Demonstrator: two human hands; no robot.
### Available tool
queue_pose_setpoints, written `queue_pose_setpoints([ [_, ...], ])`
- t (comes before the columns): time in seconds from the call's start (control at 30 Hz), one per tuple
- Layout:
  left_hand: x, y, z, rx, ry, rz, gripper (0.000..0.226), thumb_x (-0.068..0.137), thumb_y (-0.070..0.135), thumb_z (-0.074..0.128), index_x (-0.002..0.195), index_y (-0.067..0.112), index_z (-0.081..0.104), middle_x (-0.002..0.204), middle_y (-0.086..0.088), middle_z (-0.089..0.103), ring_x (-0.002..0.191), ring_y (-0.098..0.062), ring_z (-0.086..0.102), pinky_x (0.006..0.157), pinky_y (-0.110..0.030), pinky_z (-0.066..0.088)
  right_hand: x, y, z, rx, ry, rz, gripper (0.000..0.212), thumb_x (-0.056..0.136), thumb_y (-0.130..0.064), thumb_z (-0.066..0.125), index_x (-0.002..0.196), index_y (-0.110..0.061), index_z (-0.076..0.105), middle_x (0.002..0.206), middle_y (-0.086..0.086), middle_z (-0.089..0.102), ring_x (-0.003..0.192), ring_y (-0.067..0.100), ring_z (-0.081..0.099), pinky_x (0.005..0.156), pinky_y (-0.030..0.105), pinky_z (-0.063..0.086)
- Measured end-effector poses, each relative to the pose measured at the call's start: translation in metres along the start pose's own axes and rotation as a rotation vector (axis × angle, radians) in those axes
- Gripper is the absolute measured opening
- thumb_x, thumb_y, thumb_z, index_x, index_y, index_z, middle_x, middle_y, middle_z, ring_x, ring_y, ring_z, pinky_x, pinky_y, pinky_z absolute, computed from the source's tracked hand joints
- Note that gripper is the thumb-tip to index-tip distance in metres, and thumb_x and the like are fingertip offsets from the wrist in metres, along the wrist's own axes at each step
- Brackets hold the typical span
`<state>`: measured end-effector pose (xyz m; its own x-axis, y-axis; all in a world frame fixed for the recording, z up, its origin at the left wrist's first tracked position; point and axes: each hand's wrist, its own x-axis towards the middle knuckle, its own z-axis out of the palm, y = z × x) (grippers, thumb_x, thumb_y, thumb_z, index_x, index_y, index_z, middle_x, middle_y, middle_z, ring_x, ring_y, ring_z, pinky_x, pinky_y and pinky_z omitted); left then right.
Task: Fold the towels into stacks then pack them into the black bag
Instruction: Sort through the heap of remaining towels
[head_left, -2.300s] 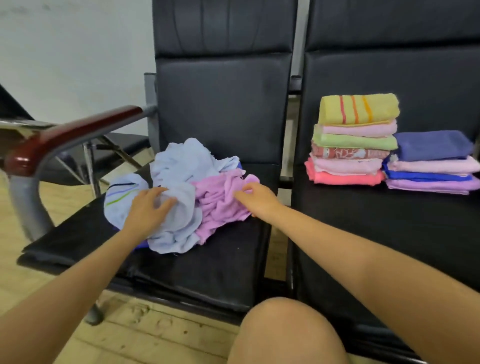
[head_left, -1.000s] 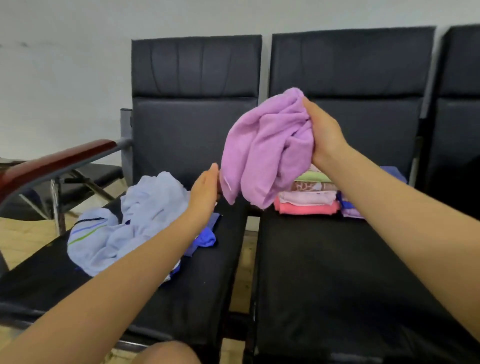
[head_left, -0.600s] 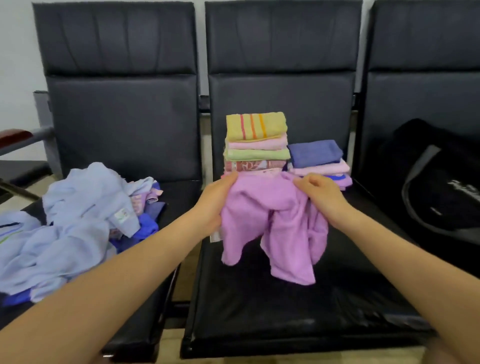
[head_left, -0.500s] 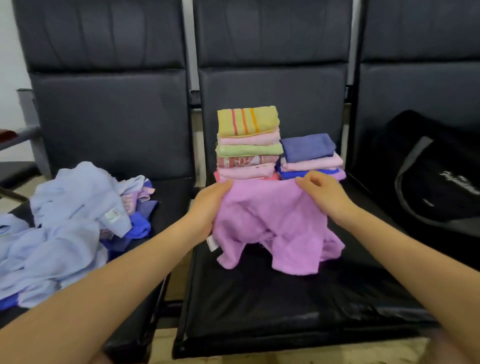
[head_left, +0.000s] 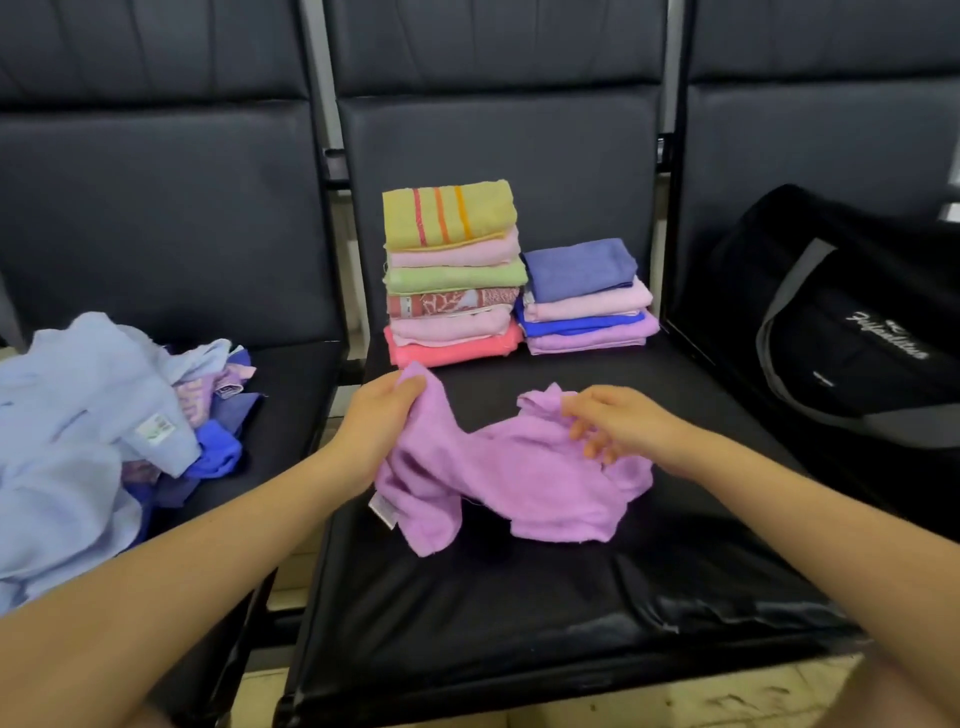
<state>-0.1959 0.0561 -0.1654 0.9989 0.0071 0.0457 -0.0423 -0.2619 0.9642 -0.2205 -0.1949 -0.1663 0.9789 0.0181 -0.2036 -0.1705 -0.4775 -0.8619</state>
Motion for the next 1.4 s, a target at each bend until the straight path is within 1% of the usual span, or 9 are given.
queue_pose_setpoints([
  [0.2, -0.013, 0.005, -0.002, 0.151, -0.308, 0.172, 0.022, 0.100, 0.022, 0.043, 0.105, 0.022, 0.064, 0.102, 0.003, 0.067, 0.092, -0.006, 0.060, 0.081, -0.020, 0.048, 0.008, 0.013, 0.020, -0.195, -0.037, -0.131, 0.036, 0.096, -0.043, 0.050, 0.117, -0.018, 0.063, 0.110, -0.003, 0.064, 0.095, 0.013, 0.061, 0.085, 0.031, 0.050],
  [0.4, -0.021, 0.019, 0.001, 0.040, -0.356, 0.312, 0.026, 0.100, 0.015, 0.045, 0.116, 0.019, 0.064, 0.111, 0.006, 0.068, 0.103, -0.002, 0.062, 0.085, -0.013, 0.048, 0.024, -0.018, 0.036, 0.250, -0.234, -0.222, 0.041, 0.091, -0.048, 0.057, 0.130, -0.039, 0.055, 0.132, -0.011, 0.056, 0.124, 0.011, 0.052, 0.112, 0.043, 0.035],
  [0.57, -0.010, 0.015, -0.008, 0.095, -0.204, 0.390, 0.024, 0.099, 0.014, 0.046, 0.111, 0.016, 0.067, 0.106, 0.003, 0.069, 0.099, -0.006, 0.062, 0.084, -0.015, 0.048, 0.031, -0.028, 0.044, 0.533, -0.451, -0.087, 0.043, 0.091, -0.035, 0.058, 0.121, -0.004, 0.062, 0.120, 0.013, 0.062, 0.109, 0.021, 0.056, 0.102, 0.041, 0.038],
  [0.73, 0.004, -0.001, -0.023, 0.383, -0.386, 0.233, 0.016, 0.088, 0.027, 0.066, 0.088, 0.011, 0.066, 0.080, 0.004, 0.064, 0.070, -0.007, 0.057, 0.068, -0.023, 0.047, 0.030, -0.045, 0.029, 0.822, -0.135, -0.141, 0.024, 0.094, -0.021, 0.056, 0.108, -0.002, 0.062, 0.115, 0.019, 0.060, 0.110, 0.026, 0.055, 0.104, 0.039, 0.041],
  [0.87, 0.008, -0.007, -0.031, 0.384, -0.426, 0.068, 0.023, 0.083, 0.030, 0.072, 0.074, 0.011, 0.062, 0.070, 0.008, 0.067, 0.064, -0.004, 0.060, 0.063, -0.018, 0.046, 0.032, -0.043, -0.007, 0.882, 0.136, -0.207, 0.043, 0.090, -0.025, 0.064, 0.121, 0.004, 0.058, 0.129, 0.023, 0.058, 0.122, 0.033, 0.056, 0.107, 0.047, 0.042],
  [1.1, 0.021, 0.011, -0.019, -0.347, -0.355, -0.108, 0.031, 0.091, 0.021, 0.059, 0.116, 0.005, 0.064, 0.113, -0.009, 0.070, 0.105, -0.023, 0.067, 0.090, -0.035, 0.051, 0.052, -0.032, -0.049, 0.578, 0.430, -0.220, 0.018, 0.083, -0.029, 0.066, 0.082, -0.013, 0.058, 0.093, 0.008, 0.057, 0.088, 0.021, 0.053, 0.081, 0.037, 0.044],
  [1.2, 0.055, 0.026, 0.000, -0.498, -0.164, -0.078, 0.030, 0.092, 0.017, 0.061, 0.119, 0.005, 0.062, 0.112, -0.009, 0.070, 0.104, -0.022, 0.067, 0.085, -0.031, 0.051, 0.069, -0.050, -0.061, 0.416, 0.567, -0.302, 0.012, 0.091, -0.022, 0.056, 0.083, -0.014, 0.057, 0.085, 0.003, 0.051, 0.079, 0.015, 0.046, 0.069, 0.028, 0.038],
  [1.3, 0.096, 0.022, 0.018, -0.355, 0.027, -0.033, 0.031, 0.092, 0.017, 0.060, 0.123, 0.010, 0.058, 0.109, -0.005, 0.067, 0.099, -0.022, 0.063, 0.076, -0.030, 0.051, 0.090, -0.059, -0.067, 0.204, 0.668, -0.340, 0.023, 0.094, -0.015, 0.048, 0.114, -0.017, 0.059, 0.092, -0.006, 0.056, 0.086, 0.011, 0.052, 0.068, 0.014, 0.041],
  [1.4, 0.117, -0.012, 0.029, 0.033, 0.024, -0.103, 0.047, 0.084, 0.032, 0.063, 0.125, 0.012, 0.052, 0.119, -0.007, 0.058, 0.101, -0.024, 0.058, 0.083, -0.038, 0.052, 0.108, -0.034, -0.057, -0.152, 0.653, -0.159, 0.045, 0.092, -0.019, 0.049, 0.137, -0.017, 0.046, 0.125, 0.012, 0.055, 0.123, 0.029, 0.042, 0.097, 0.031, 0.036],
])
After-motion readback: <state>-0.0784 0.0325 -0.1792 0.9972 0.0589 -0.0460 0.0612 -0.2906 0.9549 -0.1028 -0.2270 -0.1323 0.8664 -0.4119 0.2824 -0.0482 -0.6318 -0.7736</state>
